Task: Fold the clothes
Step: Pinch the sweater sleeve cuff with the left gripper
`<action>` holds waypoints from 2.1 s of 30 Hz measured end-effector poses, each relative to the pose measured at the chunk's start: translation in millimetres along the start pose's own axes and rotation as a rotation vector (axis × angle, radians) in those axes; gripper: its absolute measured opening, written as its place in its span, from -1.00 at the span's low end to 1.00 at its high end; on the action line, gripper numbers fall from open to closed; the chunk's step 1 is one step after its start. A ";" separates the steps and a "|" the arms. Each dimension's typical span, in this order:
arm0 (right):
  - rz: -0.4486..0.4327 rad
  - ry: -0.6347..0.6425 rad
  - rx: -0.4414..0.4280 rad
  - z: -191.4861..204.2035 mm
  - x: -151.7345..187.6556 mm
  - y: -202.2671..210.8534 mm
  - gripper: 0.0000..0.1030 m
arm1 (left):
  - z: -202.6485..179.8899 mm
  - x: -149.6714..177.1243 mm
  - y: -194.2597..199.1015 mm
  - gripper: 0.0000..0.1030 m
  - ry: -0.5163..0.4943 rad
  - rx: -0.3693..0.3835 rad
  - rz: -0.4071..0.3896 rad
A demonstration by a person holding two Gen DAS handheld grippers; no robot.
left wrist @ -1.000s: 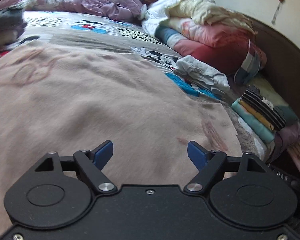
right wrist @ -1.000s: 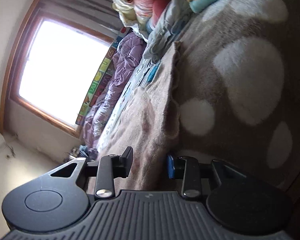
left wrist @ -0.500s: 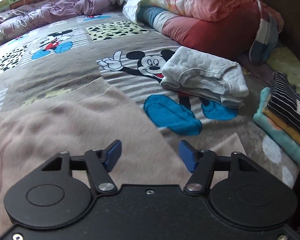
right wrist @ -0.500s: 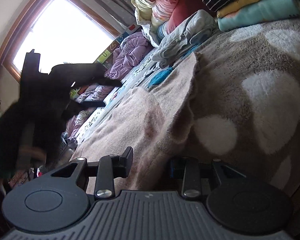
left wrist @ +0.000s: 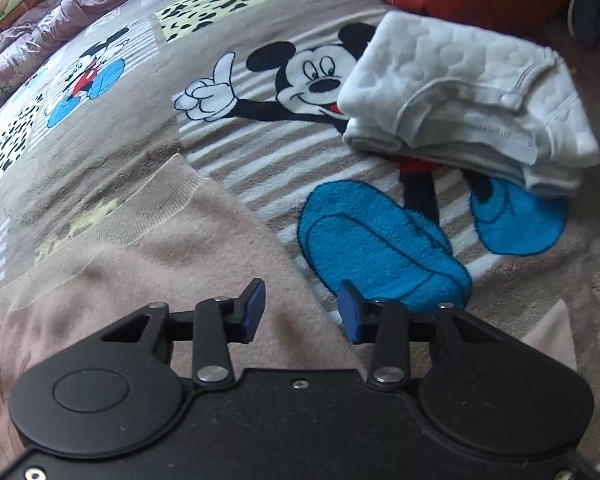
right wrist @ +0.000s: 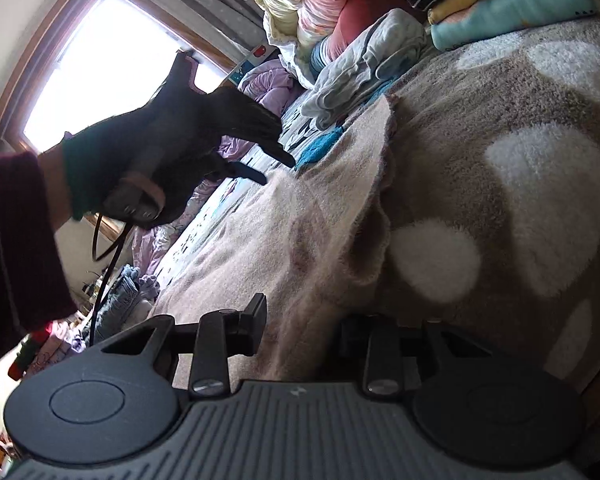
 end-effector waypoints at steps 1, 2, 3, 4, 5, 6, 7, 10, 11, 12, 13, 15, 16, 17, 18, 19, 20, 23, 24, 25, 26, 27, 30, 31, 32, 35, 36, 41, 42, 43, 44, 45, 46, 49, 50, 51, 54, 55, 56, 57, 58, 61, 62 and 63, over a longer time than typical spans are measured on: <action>-0.001 0.011 0.007 1.0 0.2 -0.4 -0.39 | -3.5 -0.5 -3.9 -0.25 -0.005 -0.014 0.013; -0.001 0.019 0.013 1.5 1.1 0.4 -0.42 | -5.8 0.0 -6.4 -0.26 -0.016 -0.030 0.017; -0.003 0.024 0.017 1.4 2.2 1.7 -0.46 | -7.8 0.6 -8.8 -0.28 -0.028 -0.046 0.019; -0.005 0.027 0.021 1.7 2.3 2.0 -0.50 | -9.9 1.3 -11.2 -0.37 -0.040 -0.063 0.021; -0.007 0.033 0.024 1.9 2.6 2.4 -0.52 | -12.0 1.9 -13.5 -0.44 -0.051 -0.079 0.023; -0.009 0.038 0.027 2.3 2.9 2.9 -0.56 | -9.9 1.9 -13.5 -0.61 -0.049 -0.085 0.020; -0.011 0.043 0.028 2.5 3.5 4.2 -0.58 | -7.2 1.8 -13.2 -0.72 -0.044 -0.089 0.018; -0.031 0.075 0.027 6.9 2.9 7.2 -0.69 | 2.7 2.6 -6.3 -0.82 -0.040 -0.061 0.002; -0.041 0.093 0.024 10.1 2.9 8.5 -0.70 | 7.6 3.1 -2.4 -0.83 -0.030 -0.048 -0.007; -0.052 0.114 0.021 13.8 3.0 9.7 -0.72 | 12.6 3.5 1.8 -0.83 -0.019 -0.035 -0.017; -0.064 0.140 0.017 18.1 3.1 10.8 -0.72 | 18.2 4.3 6.5 -0.84 -0.002 -0.019 -0.028; -0.086 0.197 0.008 27.8 4.1 13.6 -0.74 | 29.6 6.8 16.6 -0.84 0.018 0.005 -0.051; -0.095 0.230 0.003 33.4 4.0 13.8 -0.74 | 35.4 8.6 21.5 -0.84 0.025 0.013 -0.064; -0.104 0.264 -0.002 39.2 4.3 14.2 -0.74 | 41.2 10.3 26.5 -0.84 0.032 0.021 -0.077; -0.114 0.303 -0.008 45.8 5.0 14.7 -0.74 | 47.1 12.0 31.5 -0.84 0.039 0.030 -0.091; -0.124 0.342 -0.017 52.5 6.2 15.0 -0.75 | 54.1 14.5 36.5 -0.84 0.051 0.040 -0.104; -0.132 0.381 -0.027 59.2 7.6 15.0 -0.75 | 60.9 17.0 42.0 -0.84 0.061 0.061 -0.127; -0.146 0.476 -0.049 78.0 14.7 16.5 -0.75 | 80.4 24.0 53.9 -0.85 0.087 0.080 -0.162; -0.148 0.502 -0.057 83.5 17.2 17.1 -0.75 | 86.8 26.6 57.2 -0.85 0.095 0.088 -0.175; -0.147 0.521 -0.065 88.0 19.6 17.5 -0.75 | 93.2 29.1 60.5 -0.86 0.103 0.096 -0.189; -0.147 0.540 -0.074 92.5 22.0 18.0 -0.75 | 98.9 31.2 63.1 -0.87 0.109 0.099 -0.199; -0.145 0.558 -0.081 96.9 24.6 18.5 -0.75 | 104.5 33.2 65.7 -0.92 0.115 0.101 -0.209; -0.131 0.603 -0.099 110.7 34.3 18.8 -0.75 | 122.3 38.6 73.4 -0.93 0.128 0.116 -0.245; -0.125 0.616 -0.104 114.7 38.0 18.2 -0.75 | 128.2 40.3 75.9 -0.93 0.132 0.122 -0.257; -0.119 0.628 -0.109 118.4 41.6 17.5 -0.75 | 132.4 41.9 77.0 -0.93 0.136 0.131 -0.262; -0.101 0.648 -0.117 127.0 50.2 15.2 -0.75 | 139.5 46.9 77.6 -0.93 0.148 0.193 -0.273; -0.095 0.653 -0.117 128.8 52.1 14.1 -0.75 | 140.9 48.6 77.4 -0.92 0.152 0.220 -0.276; -0.068 0.671 -0.131 136.1 60.0 9.1 -0.75 | 133.2 49.1 67.7 -0.28 0.190 0.288 -0.270; -0.066 0.674 -0.134 137.0 60.5 8.5 -0.75 | 129.6 49.8 63.6 -0.16 0.182 0.285 -0.263; -0.066 0.676 -0.136 137.3 60.8 8.5 -0.75 | 126.3 50.2 57.3 -0.16 0.181 0.290 -0.250; -0.065 0.675 -0.137 137.2 60.4 8.5 -0.75 | 125.3 52.1 50.3 -0.16 0.191 0.299 -0.232; -0.065 0.672 -0.138 137.0 59.9 8.8 -0.75 | 125.0 53.8 43.6 -0.17 0.202 0.301 -0.218; -0.065 0.670 -0.138 137.0 59.7 8.8 -0.75 | 124.4 55.9 38.1 -0.31 0.201 0.306 -0.210; -0.058 0.676 -0.139 138.3 61.1 7.5 -0.75 | 124.4 62.1 35.5 -0.90 0.167 0.290 -0.230; -0.055 0.678 -0.143 139.1 61.9 7.2 -0.75 | 124.8 64.1 37.3 -0.90 0.151 0.279 -0.244; -0.053 0.679 -0.147 139.9 62.6 6.8 -0.75 | 129.5 66.1 42.2 -0.90 0.151 0.287 -0.266; -0.048 0.691 -0.170 146.1 66.6 6.8 -0.75 | 145.8 71.8 55.2 -0.90 0.153 0.293 -0.297; -0.046 0.701 -0.180 149.2 68.9 6.6 -0.75 | 151.2 74.4 58.6 -0.90 0.153 0.291 -0.303; -0.042 0.711 -0.189 152.4 71.5 6.2 -0.75 | 156.2 77.3 60.2 -0.90 0.159 0.289 -0.308; -0.038 0.720 -0.197 155.7 74.4 5.5 -0.75 | 161.2 80.3 61.4 -0.90 0.166 0.287 -0.312; -0.033 0.729 -0.204 158.8 77.2 4.7 -0.75 | 167.0 83.7 61.9 -0.90 0.176 0.286 -0.315; -0.016 0.752 -0.223 167.7 85.1 1.8 -0.75 | 184.0 95.7 56.7 -0.90 0.210 0.274 -0.312; -0.010 0.759 -0.228 170.4 87.9 0.7 -0.75 | 190.4 100.0 54.1 -0.90 0.229 0.276 -0.311; -0.003 0.766 -0.231 172.8 90.6 -0.5 -0.75 | 197.0 104.3 51.5 -0.90 0.248 0.279 -0.311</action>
Point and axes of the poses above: each gripper's, at about its wrist camera, not at the fingertips, and y roughly against the way its jaws point, z to its left, x to its underside, the point moved 1 cm from there along -y, roughly the way its jaws point, and after that the axes turned 4 degrees about x, right-handed, at the moved point
